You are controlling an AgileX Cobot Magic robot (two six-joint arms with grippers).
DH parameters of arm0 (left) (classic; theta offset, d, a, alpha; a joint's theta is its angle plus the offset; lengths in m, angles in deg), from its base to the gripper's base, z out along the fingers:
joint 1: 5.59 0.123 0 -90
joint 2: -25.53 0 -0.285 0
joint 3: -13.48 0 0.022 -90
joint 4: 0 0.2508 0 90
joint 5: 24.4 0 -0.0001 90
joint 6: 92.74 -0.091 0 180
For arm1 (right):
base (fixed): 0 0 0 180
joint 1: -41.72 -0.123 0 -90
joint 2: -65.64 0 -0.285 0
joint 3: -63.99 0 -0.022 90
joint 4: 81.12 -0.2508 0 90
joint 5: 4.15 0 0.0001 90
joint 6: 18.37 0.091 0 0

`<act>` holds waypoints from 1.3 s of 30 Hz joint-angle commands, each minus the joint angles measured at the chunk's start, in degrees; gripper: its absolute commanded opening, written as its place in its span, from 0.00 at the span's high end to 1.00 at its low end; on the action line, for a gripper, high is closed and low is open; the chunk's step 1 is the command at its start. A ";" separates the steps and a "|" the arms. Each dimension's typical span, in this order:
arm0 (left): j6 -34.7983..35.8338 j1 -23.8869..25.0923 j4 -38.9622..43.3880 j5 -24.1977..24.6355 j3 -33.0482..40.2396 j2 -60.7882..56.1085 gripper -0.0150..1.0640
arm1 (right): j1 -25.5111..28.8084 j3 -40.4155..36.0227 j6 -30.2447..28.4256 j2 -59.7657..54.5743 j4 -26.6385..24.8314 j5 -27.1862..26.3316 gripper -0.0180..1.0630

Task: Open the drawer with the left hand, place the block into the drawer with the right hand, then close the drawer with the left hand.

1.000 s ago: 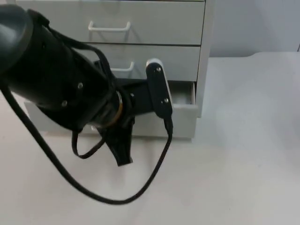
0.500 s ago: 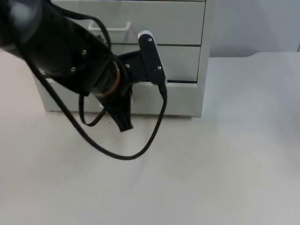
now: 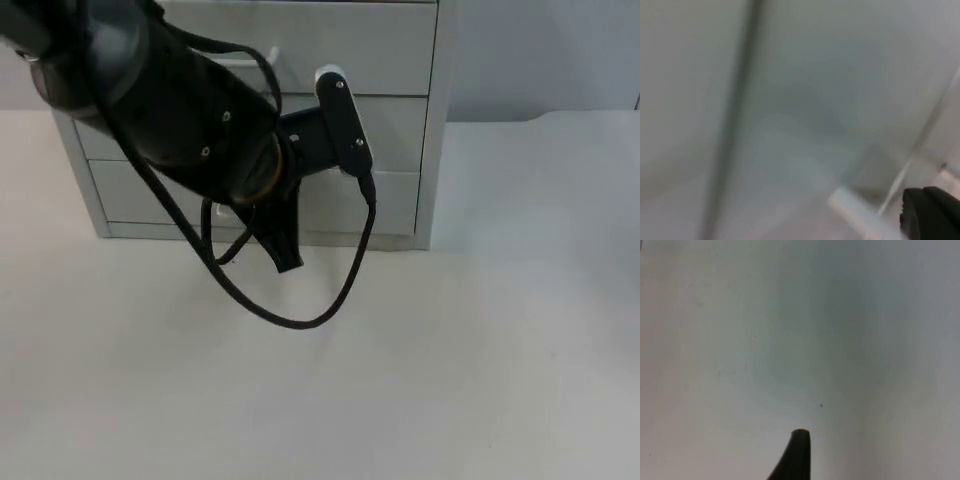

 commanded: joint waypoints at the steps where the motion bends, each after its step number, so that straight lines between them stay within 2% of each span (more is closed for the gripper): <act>1: -3.08 -0.91 -5.27 4.64 -0.88 -2.30 0.99 | 0.38 0.00 -0.42 0.56 0.02 -0.46 0.24; 2: -6.85 -1.47 -10.31 4.65 -0.88 -3.35 0.99 | 0.38 0.00 -0.42 0.56 0.02 -0.46 0.24; 3: -6.85 -1.47 -10.31 4.65 -0.88 -3.35 0.99 | 0.38 0.00 -0.42 0.56 0.02 -0.46 0.24; 4: -13.36 -2.43 -20.05 4.65 -0.88 -4.95 0.99 | 0.38 0.00 -0.42 0.56 0.02 -0.46 0.24; 7: -26.67 -2.82 -39.13 4.84 -0.88 -7.62 0.99 | 0.38 0.00 -0.42 0.56 0.02 -0.46 0.24; 8: -26.67 -2.82 -39.13 4.84 -0.88 -7.62 0.99 | 0.38 0.00 -0.42 0.56 0.02 -0.46 0.24; 10: -35.23 -2.82 -49.16 6.30 -0.88 -9.13 0.99 | 0.38 0.00 -0.42 0.56 0.02 -0.46 0.24; 13: -45.17 -2.82 -57.68 7.58 -0.88 -10.99 0.99 | 0.38 0.00 -0.43 0.56 0.02 -0.58 0.24; 16: -46.17 -2.82 -57.79 7.97 -0.88 -11.37 0.99 | 0.38 0.00 -0.86 0.56 -0.09 -0.58 0.24; 20: -49.92 -2.33 -55.45 5.98 -0.88 -11.10 0.99 | 0.38 0.00 -1.10 0.56 -0.16 -0.48 0.24; 23: -51.72 -0.56 -51.63 1.91 -0.88 -10.97 0.99 | 0.38 0.00 -1.30 0.56 -0.16 0.02 0.24; 25: -51.72 0.47 -51.50 0.04 -0.88 -10.97 0.99 | 0.38 0.00 -1.30 0.56 -0.16 0.02 0.24; 27: -51.72 2.53 -51.63 -4.70 -0.88 -10.97 0.99 | 0.38 0.00 -1.30 0.56 -0.16 0.02 0.24; 32: -51.72 6.33 -51.59 -11.77 -0.88 -10.65 0.99 | 0.38 0.00 -1.69 0.56 -0.16 -0.11 0.24; 39: -52.10 6.97 -48.45 -16.22 -1.10 -7.94 0.99 | 0.38 0.00 -1.69 0.56 -0.16 -0.37 0.24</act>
